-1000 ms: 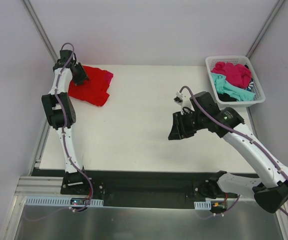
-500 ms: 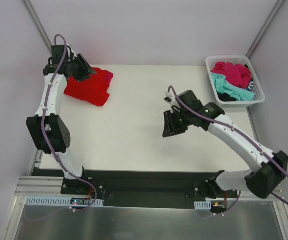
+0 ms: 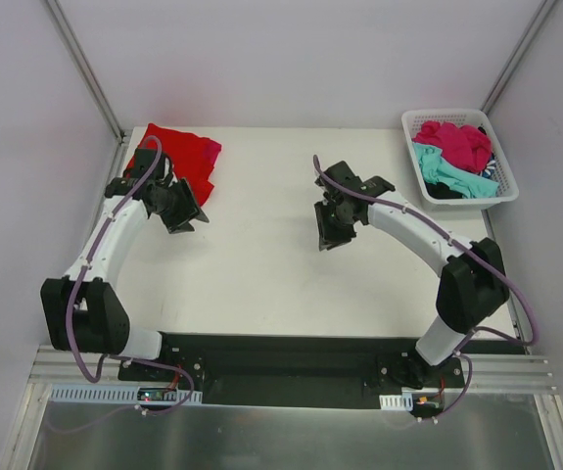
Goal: Fold and stack the t-shirts
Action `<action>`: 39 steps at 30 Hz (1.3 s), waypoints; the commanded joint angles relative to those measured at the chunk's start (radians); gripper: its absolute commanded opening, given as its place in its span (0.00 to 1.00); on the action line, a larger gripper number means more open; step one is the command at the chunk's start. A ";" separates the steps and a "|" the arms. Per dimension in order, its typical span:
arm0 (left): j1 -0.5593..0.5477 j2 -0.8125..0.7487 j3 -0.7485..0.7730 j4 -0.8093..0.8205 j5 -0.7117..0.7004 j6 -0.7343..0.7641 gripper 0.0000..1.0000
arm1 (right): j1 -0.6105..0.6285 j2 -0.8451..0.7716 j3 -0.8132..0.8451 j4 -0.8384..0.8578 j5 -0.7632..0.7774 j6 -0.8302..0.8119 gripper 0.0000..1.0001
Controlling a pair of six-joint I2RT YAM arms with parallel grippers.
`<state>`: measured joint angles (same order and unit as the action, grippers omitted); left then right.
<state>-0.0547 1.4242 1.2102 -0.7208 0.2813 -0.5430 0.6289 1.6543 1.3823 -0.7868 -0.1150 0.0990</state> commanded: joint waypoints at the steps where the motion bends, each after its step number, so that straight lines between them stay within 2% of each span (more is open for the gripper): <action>1: -0.004 -0.070 -0.035 -0.039 -0.027 0.026 0.46 | -0.008 0.038 0.018 -0.083 0.109 0.079 0.23; 3: -0.004 -0.076 -0.063 -0.035 -0.028 0.028 0.46 | -0.009 0.029 -0.006 -0.071 0.155 0.117 0.23; 7: -0.005 -0.073 -0.081 -0.025 -0.045 0.023 0.46 | -0.009 -0.004 -0.032 -0.052 0.143 0.134 0.23; 13: -0.010 0.011 -0.012 0.055 0.059 0.054 0.46 | -0.008 -0.060 -0.011 -0.089 0.140 0.127 0.25; 18: -0.014 0.175 0.110 0.107 0.020 0.103 0.46 | -0.009 -0.126 0.003 -0.114 0.143 0.119 0.26; 20: -0.014 0.293 0.230 0.103 0.032 0.115 0.45 | -0.008 -0.162 -0.005 -0.114 0.140 0.116 0.26; 25: -0.010 0.490 0.467 0.080 -0.085 0.091 0.45 | -0.009 -0.260 -0.071 -0.114 0.133 0.105 0.27; 27: -0.010 0.533 0.517 0.067 -0.152 0.098 0.45 | -0.012 -0.321 -0.084 -0.123 0.140 0.097 0.27; 29: -0.008 0.617 0.621 -0.035 -0.307 0.119 0.45 | -0.024 -0.372 -0.091 -0.140 0.143 0.088 0.27; 32: 0.009 0.728 0.759 -0.193 -0.378 0.135 0.43 | -0.044 -0.407 -0.095 -0.161 0.140 0.065 0.28; 34: 0.013 0.757 0.790 -0.248 -0.422 0.126 0.43 | -0.060 -0.426 -0.101 -0.163 0.126 0.053 0.28; 36: 0.015 0.746 0.769 -0.267 -0.500 0.111 0.43 | -0.066 -0.429 -0.104 -0.161 0.124 0.048 0.28; 39: 0.030 0.723 0.720 -0.269 -0.538 0.103 0.43 | -0.067 -0.441 -0.114 -0.157 0.086 0.045 0.28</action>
<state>-0.0479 2.1769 1.9472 -0.8738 -0.1154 -0.4374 0.5671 1.2350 1.2858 -0.9169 0.0048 0.1669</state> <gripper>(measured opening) 0.432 0.278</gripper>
